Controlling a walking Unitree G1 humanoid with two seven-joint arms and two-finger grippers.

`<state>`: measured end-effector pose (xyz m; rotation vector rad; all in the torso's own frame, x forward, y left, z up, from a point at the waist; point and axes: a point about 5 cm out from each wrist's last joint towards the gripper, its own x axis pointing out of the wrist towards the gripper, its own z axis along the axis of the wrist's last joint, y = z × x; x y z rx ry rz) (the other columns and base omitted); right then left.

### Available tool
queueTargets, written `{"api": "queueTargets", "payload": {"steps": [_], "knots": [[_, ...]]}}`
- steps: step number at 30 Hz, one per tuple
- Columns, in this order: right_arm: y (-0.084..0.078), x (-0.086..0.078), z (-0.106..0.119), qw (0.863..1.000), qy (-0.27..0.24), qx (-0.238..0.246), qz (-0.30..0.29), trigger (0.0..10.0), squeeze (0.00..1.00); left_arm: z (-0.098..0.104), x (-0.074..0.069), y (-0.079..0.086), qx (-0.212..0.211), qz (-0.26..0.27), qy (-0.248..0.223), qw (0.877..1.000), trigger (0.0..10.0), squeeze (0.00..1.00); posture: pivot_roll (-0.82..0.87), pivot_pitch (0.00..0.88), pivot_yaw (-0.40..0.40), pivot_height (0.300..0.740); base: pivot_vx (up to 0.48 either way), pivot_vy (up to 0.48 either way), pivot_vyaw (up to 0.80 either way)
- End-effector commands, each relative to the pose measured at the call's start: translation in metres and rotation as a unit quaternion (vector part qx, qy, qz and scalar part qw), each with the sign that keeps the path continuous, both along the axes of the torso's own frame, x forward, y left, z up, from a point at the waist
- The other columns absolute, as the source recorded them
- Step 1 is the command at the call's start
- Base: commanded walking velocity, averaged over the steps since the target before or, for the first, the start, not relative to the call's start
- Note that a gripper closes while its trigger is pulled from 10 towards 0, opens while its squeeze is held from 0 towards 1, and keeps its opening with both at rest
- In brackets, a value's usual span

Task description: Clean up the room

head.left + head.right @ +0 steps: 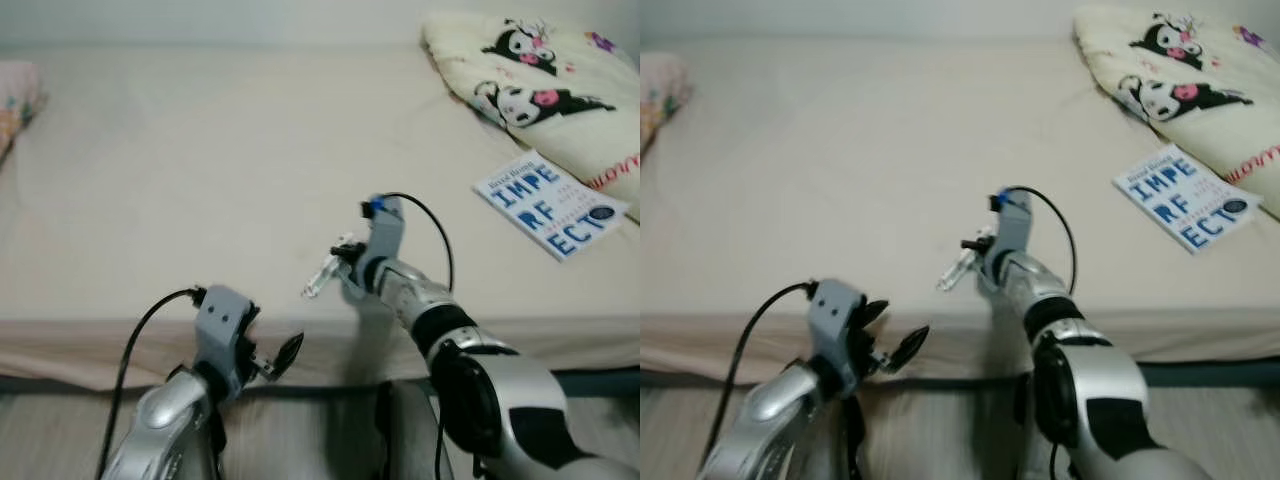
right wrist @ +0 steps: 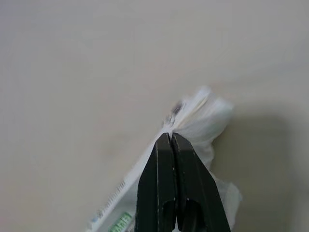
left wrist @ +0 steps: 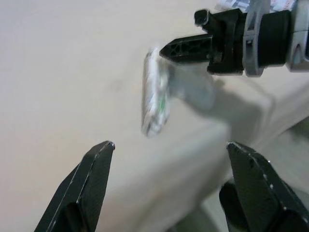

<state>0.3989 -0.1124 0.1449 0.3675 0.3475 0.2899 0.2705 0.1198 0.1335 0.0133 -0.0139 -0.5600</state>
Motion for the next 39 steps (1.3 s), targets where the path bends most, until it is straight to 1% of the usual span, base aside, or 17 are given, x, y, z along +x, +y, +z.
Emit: {"api": "queueTargets", "payload": {"steps": [1, 2, 4, 9, 12, 16, 19, 20, 21, 25, 31, 32, 33, 34, 36, 37, 39], "knots": [[-0.011, -0.002, -0.004, 1.000, 0.001, 0.021, -0.009, 0.0, 0.00, -0.008, 0.002, -0.002, -0.010, 0.004, 0.013, 1.000, 10.0, 0.00, 0.02, 0.087, -0.017, 0.484, 0.000, 0.000, 0.00], [-0.011, -0.002, -0.004, 1.000, 0.001, 0.021, -0.009, 0.0, 0.00, -0.008, 0.002, -0.002, -0.010, 0.004, 0.013, 1.000, 10.0, 0.00, 0.02, 0.087, -0.017, 0.484, 0.000, 0.000, 0.00], [-0.027, -0.004, -0.007, 0.999, -0.005, 0.040, -0.023, 0.0, 0.00, -0.006, 0.010, -0.004, -0.017, 0.004, 0.005, 1.000, 10.0, 0.00, 0.01, 0.059, -0.019, 0.484, 0.000, 0.000, 0.00], [-0.047, -0.011, -0.007, 0.990, -0.053, 0.125, -0.031, 0.0, 0.00, -0.001, 0.024, -0.008, -0.038, 0.007, -0.002, 0.999, 10.0, 0.00, 0.00, 0.016, -0.014, 0.484, 0.000, 0.000, 0.00], [-0.052, -0.021, -0.022, 0.991, -0.044, 0.123, -0.034, 0.0, 0.00, 0.001, 0.031, -0.010, -0.051, 0.007, -0.006, 0.999, 10.0, 0.00, 0.00, 0.006, -0.012, 0.484, 0.000, 0.000, 0.00], [-0.059, -0.038, -0.052, 0.994, -0.004, 0.098, -0.047, 0.0, 0.00, 0.004, 0.036, -0.011, -0.063, 0.004, -0.009, 0.998, 10.0, 0.00, -0.01, 0.000, -0.007, 0.484, 0.000, 0.000, 0.00], [-0.073, -0.060, -0.086, 0.993, 0.071, 0.044, -0.086, 0.0, 0.00, 0.004, 0.040, -0.013, -0.061, -0.005, -0.013, 0.998, 10.0, 0.00, -0.02, 0.000, 0.001, 0.484, 0.000, 0.000, 0.00], [-0.073, -0.060, -0.086, 0.993, 0.071, 0.044, -0.086, 0.0, 0.00, 0.004, 0.040, -0.013, -0.061, -0.005, -0.013, 0.998, 10.0, 0.00, -0.02, 0.000, 0.001, 0.484, 0.000, 0.000, 0.00], [-0.088, -0.079, -0.110, 0.985, 0.126, -0.013, -0.117, 0.0, 0.00, 0.004, 0.041, -0.015, -0.061, -0.013, -0.013, 0.998, 10.0, 0.00, -0.03, 0.000, 0.010, 0.484, 0.000, 0.000, 0.00], [-0.097, -0.093, -0.121, 0.979, 0.143, -0.045, -0.136, 0.0, 0.00, 0.003, 0.042, -0.020, -0.054, -0.025, -0.014, 0.998, 10.0, 0.00, -0.04, 0.000, 0.019, 0.484, 0.000, 0.000, 0.00], [-0.101, -0.103, -0.115, 0.982, 0.106, -0.022, -0.154, 0.0, 0.00, 0.000, 0.048, -0.027, -0.024, -0.028, -0.013, 0.999, 10.0, 0.00, -0.07, 0.008, 0.038, 0.484, 0.000, 0.000, 0.00], [-0.108, -0.114, -0.099, 0.982, 0.045, 0.005, -0.184, 0.0, 0.00, 0.002, 0.064, -0.042, -0.009, -0.019, -0.017, 1.000, 10.0, 0.00, -0.11, 0.020, 0.048, 0.484, 0.000, 0.000, 0.00], [-0.114, -0.121, -0.088, 0.980, 0.019, 0.008, -0.200, 0.0, 0.00, 0.005, 0.074, -0.053, -0.006, -0.012, -0.017, 1.000, 10.0, 0.00, -0.14, 0.026, 0.053, 0.484, 0.000, 0.000, -0.75], [-0.114, -0.121, -0.088, 0.980, 0.019, 0.008, -0.200, 0.0, 0.00, 0.005, 0.074, -0.053, -0.006, -0.012, -0.017, 1.000, 10.0, 0.00, -0.14, 0.026, 0.053, 0.484, 0.000, 0.000, -0.75], [-0.122, -0.131, -0.074, 0.976, -0.011, 0.005, -0.217, 0.0, 0.00, 0.008, 0.085, -0.070, 0.005, -0.006, -0.010, 1.000, 10.0, 0.00, -0.17, 0.038, 0.056, 0.484, 0.000, 0.000, -0.75], [-0.122, -0.131, -0.074, 0.976, -0.011, 0.005, -0.217, 0.0, 0.00, 0.008, 0.085, -0.070, 0.005, -0.006, -0.010, 1.000, 10.0, 0.00, -0.17, 0.038, 0.056, 0.484, 0.000, 0.000, -0.74], [-0.130, -0.140, -0.064, 0.973, -0.023, -0.007, -0.231, 0.0, 0.00, 0.004, 0.091, -0.082, 0.021, 0.003, 0.016, 1.000, 10.0, 0.00, -0.20, 0.048, 0.062, 0.484, 0.000, 0.000, -0.74]]}}
